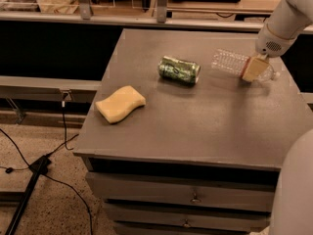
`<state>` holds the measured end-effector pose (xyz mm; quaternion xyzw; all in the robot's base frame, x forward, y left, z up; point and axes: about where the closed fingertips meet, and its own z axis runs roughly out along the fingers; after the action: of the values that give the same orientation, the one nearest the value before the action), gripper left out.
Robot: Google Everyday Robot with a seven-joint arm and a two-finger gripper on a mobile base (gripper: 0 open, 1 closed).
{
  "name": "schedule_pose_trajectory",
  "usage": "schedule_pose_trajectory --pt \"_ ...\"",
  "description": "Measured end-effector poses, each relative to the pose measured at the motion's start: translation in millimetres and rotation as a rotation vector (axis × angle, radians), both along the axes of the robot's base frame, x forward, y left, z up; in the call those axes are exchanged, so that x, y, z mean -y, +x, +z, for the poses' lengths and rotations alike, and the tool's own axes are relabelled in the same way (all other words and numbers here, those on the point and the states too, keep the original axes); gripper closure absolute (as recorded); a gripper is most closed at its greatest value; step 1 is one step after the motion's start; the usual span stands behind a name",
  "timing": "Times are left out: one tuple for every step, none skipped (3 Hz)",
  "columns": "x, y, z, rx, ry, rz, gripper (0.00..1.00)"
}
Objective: Move water bottle near sponge
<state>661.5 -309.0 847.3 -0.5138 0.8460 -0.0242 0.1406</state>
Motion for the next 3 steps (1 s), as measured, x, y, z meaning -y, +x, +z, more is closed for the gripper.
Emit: schedule_pose_trajectory --pt "2.3 -6.1 33.8 0.042 0.027 -0.009 1.00" --pt "-4.9 -29.8 79.7 0.118 0.009 0.023 1.00" --pt "-5.2 -30.3 80.6 0.120 0.009 0.023 1.00"
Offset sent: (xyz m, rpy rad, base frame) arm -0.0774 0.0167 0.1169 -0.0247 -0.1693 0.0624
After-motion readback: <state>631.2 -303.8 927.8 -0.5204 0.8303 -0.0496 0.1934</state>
